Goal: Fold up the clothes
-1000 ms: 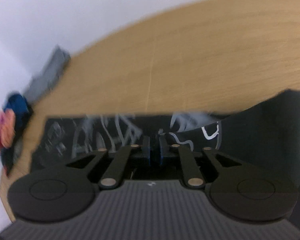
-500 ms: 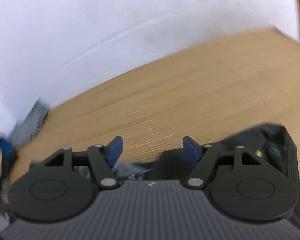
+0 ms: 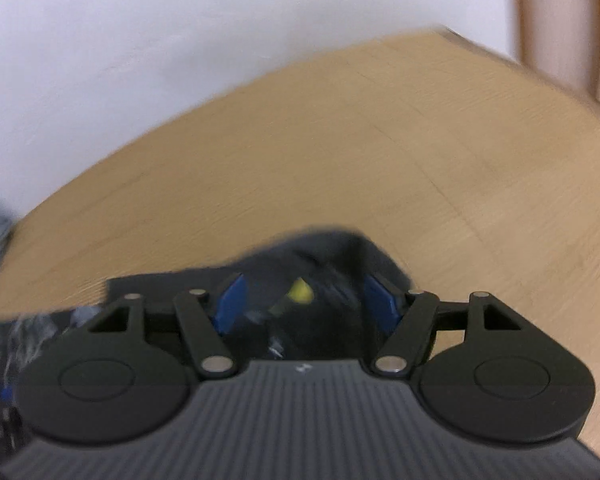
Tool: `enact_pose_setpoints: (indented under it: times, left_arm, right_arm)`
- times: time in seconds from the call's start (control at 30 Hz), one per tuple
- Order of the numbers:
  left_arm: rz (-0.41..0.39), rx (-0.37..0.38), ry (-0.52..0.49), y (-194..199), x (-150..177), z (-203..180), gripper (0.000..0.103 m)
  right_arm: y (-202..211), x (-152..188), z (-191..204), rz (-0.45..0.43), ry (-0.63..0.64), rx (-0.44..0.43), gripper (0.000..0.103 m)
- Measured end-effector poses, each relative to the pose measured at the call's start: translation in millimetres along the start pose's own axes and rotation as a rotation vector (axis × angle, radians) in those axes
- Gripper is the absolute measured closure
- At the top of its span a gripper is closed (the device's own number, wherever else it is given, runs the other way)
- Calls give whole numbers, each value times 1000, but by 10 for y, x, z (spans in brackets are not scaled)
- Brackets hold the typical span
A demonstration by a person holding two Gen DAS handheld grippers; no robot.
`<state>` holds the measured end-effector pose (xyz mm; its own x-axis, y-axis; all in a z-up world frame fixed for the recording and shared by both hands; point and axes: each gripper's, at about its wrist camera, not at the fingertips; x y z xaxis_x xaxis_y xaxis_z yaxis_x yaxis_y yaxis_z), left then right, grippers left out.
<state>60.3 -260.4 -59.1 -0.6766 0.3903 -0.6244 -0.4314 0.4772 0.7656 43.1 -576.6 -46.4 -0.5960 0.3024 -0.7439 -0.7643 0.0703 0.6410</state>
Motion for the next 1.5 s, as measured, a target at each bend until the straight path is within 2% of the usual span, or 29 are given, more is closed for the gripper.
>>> enact_pose_setpoints:
  times: [0.13,0.27,0.33,0.4,0.47,0.6,0.67,0.8,0.93,1.03,1.17,1.33,1.4,1.5]
  left_arm:
    - [-34,6,11,18,-154,-323,75]
    - [-27,-47,29,-73,-145,-561,75]
    - [-9,-65,52,-86,-96,-591,75]
    - [2,-81,78,-76,-50,-602,75]
    - [6,-97,105,-91,-53,-588,75]
    - [2,-130,128,-94,-105,-585,75]
    - [1,-138,128,-74,-142,-593,75]
    - [-3,-108,107,-8,-210,-631,74]
    - [3,-72,44,-84,-256,-744,73]
    - [21,-51,18,-203,-265,-810,72]
    - [102,-73,17,-472,-147,-781,71]
    - [98,-63,39,-483,-89,-724,69]
    - [99,-58,43,-465,-114,-737,69]
    - [75,-30,33,-364,-156,-783,69]
  right_arm:
    - [-281,-387,201,57,318,-246,35]
    - [-721,-669,373,258,587,-615,35]
    - [-761,-704,496,324,790,-696,35]
    - [-798,-776,594,348,964,-752,35]
    - [-881,-862,619,383,1022,-826,35]
    - [-1103,-882,692,528,1045,-949,36]
    - [-1121,-865,711,596,1056,-1010,39]
    - [-826,-846,600,629,1132,-1060,50]
    - [-621,-698,441,654,1235,-1025,78]
    - [-557,-593,360,674,1255,-986,79]
    - [-474,-492,246,715,1314,-929,78]
    - [-310,-516,91,735,1347,-892,77]
    - [-228,-613,42,665,1324,-880,77]
    - [-221,-830,27,506,1190,-875,77]
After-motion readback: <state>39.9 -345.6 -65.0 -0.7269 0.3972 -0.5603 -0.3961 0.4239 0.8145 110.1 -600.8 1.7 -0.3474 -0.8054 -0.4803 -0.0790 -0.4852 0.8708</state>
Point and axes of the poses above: each gripper's, at about its wrist camera, not at the fingertips, and y roughly against the way its jaws point, z to its left, x to its underside, and after that the axes turned 5 degrees about y, right-handed
